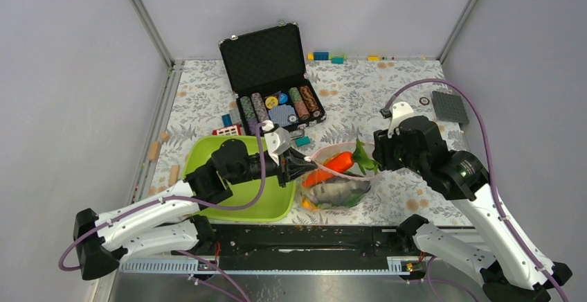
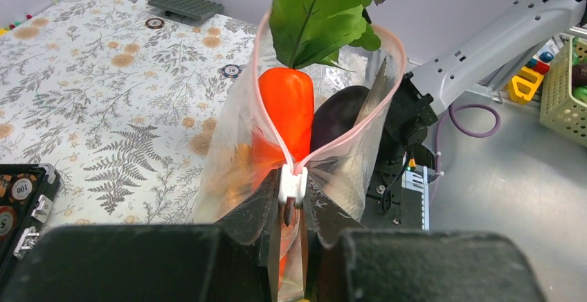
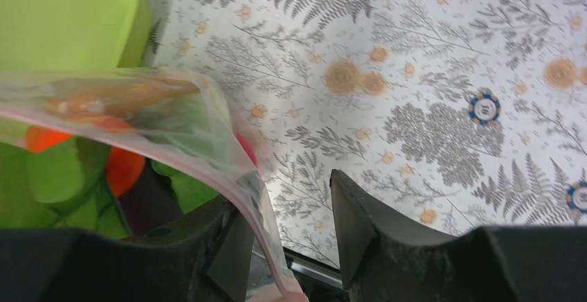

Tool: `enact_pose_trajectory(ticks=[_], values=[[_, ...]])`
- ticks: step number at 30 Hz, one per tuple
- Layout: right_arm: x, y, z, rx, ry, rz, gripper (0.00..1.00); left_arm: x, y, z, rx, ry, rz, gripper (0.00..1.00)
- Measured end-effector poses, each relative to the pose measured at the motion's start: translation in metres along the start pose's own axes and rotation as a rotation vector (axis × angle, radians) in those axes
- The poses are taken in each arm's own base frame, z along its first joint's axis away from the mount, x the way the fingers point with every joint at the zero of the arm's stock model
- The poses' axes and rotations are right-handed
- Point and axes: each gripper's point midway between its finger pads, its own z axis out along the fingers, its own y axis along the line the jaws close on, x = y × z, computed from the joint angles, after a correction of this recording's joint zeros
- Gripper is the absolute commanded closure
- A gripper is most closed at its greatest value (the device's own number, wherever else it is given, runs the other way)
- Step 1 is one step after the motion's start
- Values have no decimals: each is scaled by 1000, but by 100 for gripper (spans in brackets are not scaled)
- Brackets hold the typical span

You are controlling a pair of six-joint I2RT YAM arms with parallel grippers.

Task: Place the food in the zip-top bag and seal the zipper
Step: Adjust the fake vegetable in the zipper food storage bag.

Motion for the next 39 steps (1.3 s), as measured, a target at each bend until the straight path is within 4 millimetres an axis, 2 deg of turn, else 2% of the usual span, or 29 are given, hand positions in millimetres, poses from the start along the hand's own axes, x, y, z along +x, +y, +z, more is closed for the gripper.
enact_pose_trajectory(ticks=[6, 9, 13, 16, 18, 20, 25, 28, 33, 39], values=[[4, -7, -6, 35, 22, 6, 44, 5, 0, 7, 5, 8, -37, 100], [-13, -1, -18, 1, -36, 15, 41, 9, -3, 11, 22, 22, -40, 100], [-40, 3, -47, -46, -192, 54, 41, 12, -8, 13, 39, 32, -41, 100], [-53, 4, -70, -76, -283, 97, 42, 10, -10, 14, 43, 30, -37, 100], [-59, 14, -82, -139, -318, 109, 44, 9, -9, 15, 42, 30, -36, 100], [-63, 25, -87, -203, -321, 110, 44, 9, -9, 15, 39, 29, -36, 100], [-60, 53, -77, -335, -234, 88, 45, 9, -9, 15, 36, 32, -37, 100], [-60, 58, -59, -338, -170, 85, 57, 9, -9, 15, 36, 34, -38, 100], [-55, 73, -38, -384, -70, 89, 64, 9, -8, 15, 32, 34, -39, 100], [-33, 88, -29, -401, 22, 61, 65, 9, -8, 15, 27, 33, -57, 100]])
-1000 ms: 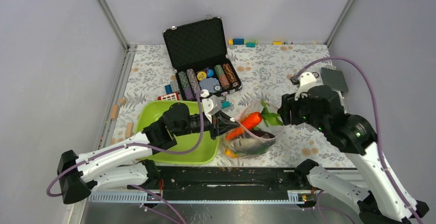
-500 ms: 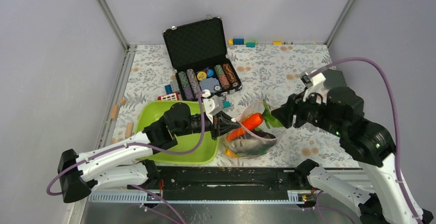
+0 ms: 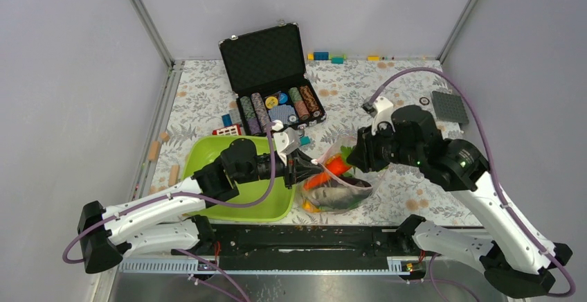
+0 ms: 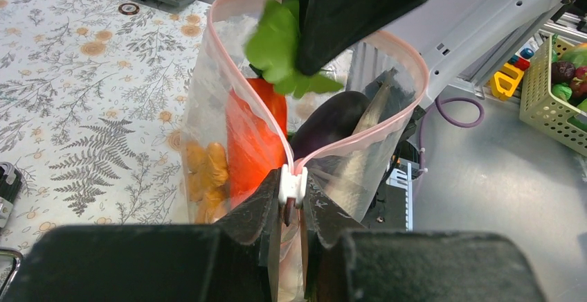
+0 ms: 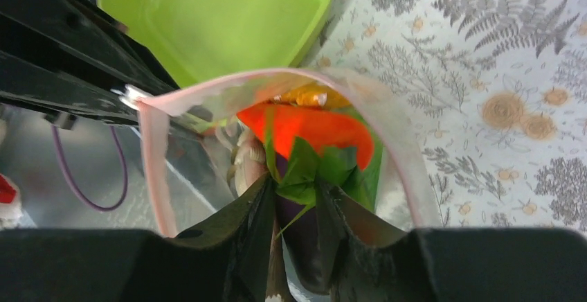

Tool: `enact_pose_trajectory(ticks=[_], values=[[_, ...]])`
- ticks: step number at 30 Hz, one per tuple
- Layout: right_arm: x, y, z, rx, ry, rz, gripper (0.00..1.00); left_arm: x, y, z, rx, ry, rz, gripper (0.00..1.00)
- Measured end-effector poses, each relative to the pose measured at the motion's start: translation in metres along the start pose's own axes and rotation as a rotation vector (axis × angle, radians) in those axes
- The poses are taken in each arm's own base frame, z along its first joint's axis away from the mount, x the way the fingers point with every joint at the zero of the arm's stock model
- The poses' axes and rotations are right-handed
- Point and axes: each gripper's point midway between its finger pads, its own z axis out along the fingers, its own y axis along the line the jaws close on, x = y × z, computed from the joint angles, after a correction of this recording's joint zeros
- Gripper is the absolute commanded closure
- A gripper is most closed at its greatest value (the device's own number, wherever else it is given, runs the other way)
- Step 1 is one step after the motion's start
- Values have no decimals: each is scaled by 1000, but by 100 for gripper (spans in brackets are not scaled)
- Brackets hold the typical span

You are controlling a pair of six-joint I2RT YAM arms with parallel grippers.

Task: Place the food in the zip-top bag and seal the zipper
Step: Adjust the fake vegetable in the zipper food storage bag.

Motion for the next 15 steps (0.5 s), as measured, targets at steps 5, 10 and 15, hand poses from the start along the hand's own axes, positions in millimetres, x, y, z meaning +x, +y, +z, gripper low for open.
enact_pose_trajectory(ticks=[5, 10, 15], values=[[34, -11, 20, 66, 103, 16, 67, 0, 0, 0, -5, -2, -16, 100], [67, -43, 40, 235, 231, 50, 69, -2, -1, -1, -8, -8, -27, 100], [75, -66, 48, 371, 246, 79, 71, -4, -2, -3, -4, -13, -27, 100]])
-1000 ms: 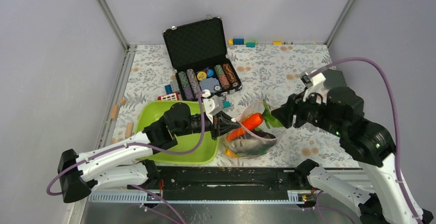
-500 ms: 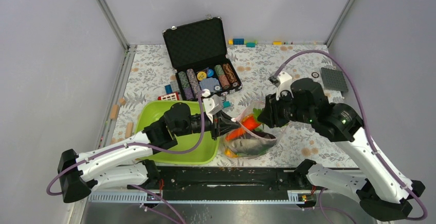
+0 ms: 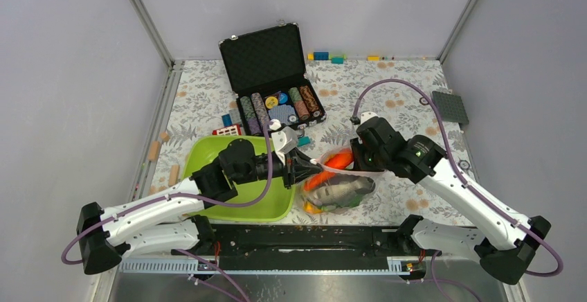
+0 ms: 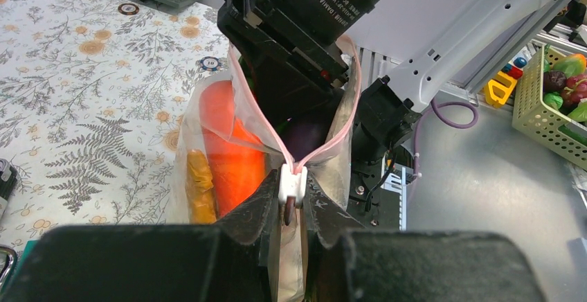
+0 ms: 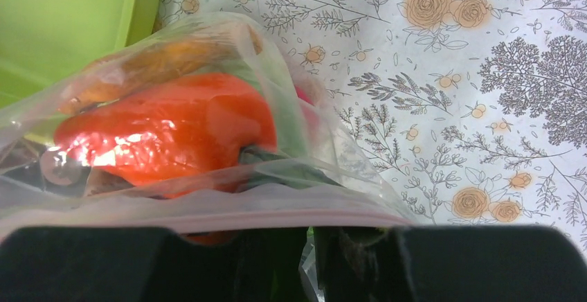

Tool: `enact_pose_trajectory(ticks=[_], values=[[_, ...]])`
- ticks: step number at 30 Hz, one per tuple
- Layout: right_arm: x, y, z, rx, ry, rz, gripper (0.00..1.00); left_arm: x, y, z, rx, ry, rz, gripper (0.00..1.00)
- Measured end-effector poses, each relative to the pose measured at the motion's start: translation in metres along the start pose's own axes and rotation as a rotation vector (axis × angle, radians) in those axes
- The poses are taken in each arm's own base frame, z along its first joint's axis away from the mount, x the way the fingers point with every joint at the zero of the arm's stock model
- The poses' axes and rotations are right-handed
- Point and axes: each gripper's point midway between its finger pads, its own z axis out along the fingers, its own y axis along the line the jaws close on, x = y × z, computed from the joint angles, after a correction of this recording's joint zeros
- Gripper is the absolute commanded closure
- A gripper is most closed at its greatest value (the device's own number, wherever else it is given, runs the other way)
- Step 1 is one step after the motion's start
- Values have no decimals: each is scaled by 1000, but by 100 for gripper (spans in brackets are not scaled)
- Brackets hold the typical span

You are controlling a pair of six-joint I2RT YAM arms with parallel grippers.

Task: Place the food in the zip-top bag and seal the zipper
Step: Adjust the fake vegetable in the zipper food storage bag.

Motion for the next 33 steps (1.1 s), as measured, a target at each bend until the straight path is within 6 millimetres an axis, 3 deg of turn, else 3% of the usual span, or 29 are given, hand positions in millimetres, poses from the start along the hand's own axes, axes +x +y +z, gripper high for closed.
enact_pose_trajectory(ticks=[3, 7, 15, 20, 26, 33], values=[[1, 0, 2, 1, -2, 9, 69, 0, -1, 0, 3, 1, 0, 100], [0, 5, -7, -51, -32, -12, 61, 0, -2, 0, 7, 0, 1, 100], [-31, 28, -75, -275, -282, -85, 50, 0, -4, -1, 19, 0, 1, 100], [-47, 41, -98, -363, -381, -120, 50, 0, -5, -1, 23, 1, 1, 100], [-66, 47, -86, -341, -392, -150, 52, 0, -6, -1, 27, 2, 1, 100], [-70, 33, -41, -186, -301, -141, 57, 0, -6, -1, 27, 2, 1, 100]])
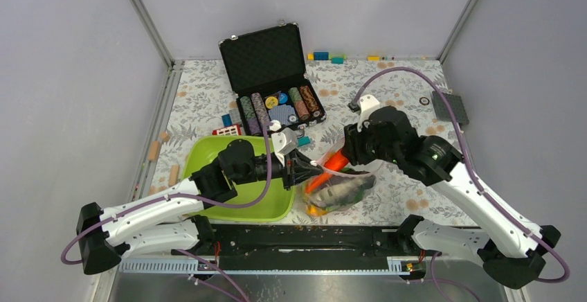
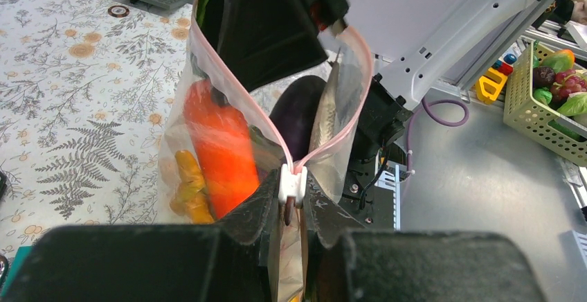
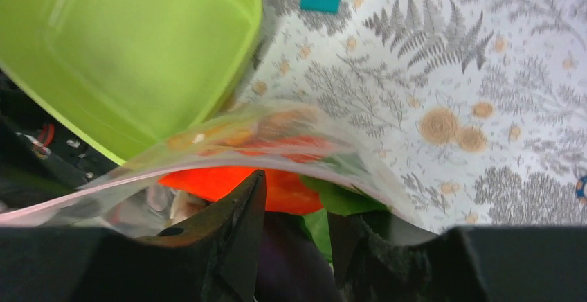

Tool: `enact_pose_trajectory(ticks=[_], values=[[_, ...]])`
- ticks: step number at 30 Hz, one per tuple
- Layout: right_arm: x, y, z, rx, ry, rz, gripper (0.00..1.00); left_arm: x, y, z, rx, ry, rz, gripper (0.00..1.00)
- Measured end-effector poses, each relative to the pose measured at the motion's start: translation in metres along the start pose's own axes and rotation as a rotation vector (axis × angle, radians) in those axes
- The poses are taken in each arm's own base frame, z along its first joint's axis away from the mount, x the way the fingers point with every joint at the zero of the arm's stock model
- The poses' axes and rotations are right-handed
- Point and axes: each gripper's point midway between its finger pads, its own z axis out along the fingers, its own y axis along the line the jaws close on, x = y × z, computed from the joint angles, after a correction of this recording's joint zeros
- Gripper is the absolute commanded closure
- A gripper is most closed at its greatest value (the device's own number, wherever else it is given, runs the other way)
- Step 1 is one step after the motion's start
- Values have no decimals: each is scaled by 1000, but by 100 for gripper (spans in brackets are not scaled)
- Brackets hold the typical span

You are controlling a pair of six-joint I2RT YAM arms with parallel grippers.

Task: Place the food in the zip-top bag and seal the zipper
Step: Adjust the fake vegetable in the zipper food storage bag, then zip the zipper food storage bag at the center of the board.

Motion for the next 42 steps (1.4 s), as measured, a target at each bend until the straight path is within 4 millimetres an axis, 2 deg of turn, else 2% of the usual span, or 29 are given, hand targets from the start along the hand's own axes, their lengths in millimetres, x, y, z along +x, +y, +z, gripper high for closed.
enact_pose_trajectory(ticks=[5, 9, 13, 16, 19, 23, 27, 30, 35, 38, 42], values=[[40, -11, 19, 58, 105, 47, 58, 0, 0, 0, -1, 1, -5, 100], [70, -26, 25, 134, 156, 101, 58, 2, -1, 0, 0, 4, -17, 100], [86, -37, 24, 208, 205, 132, 58, 0, 0, -1, -5, -1, -21, 100], [90, -40, 25, 239, 224, 152, 58, 1, 0, -1, -9, 0, -25, 100], [91, -41, 23, 246, 225, 158, 52, 3, 0, -1, -10, -1, -29, 100], [79, -33, 13, 196, 199, 137, 44, 1, 0, -1, -8, -11, -31, 100], [44, -13, -12, 60, 72, 100, 32, -1, -1, 0, -5, -17, -31, 100], [15, 2, -40, -51, -58, 68, 29, -1, -2, -1, -2, -16, -30, 100], [-15, 30, -74, -231, -196, -26, 29, 0, -3, -1, 8, -11, -26, 100], [-24, 44, -78, -312, -217, -101, 30, 1, -4, -1, 17, -8, -15, 100], [-29, 71, -73, -461, -193, -235, 32, 2, -7, -1, 38, 0, -3, 100]])
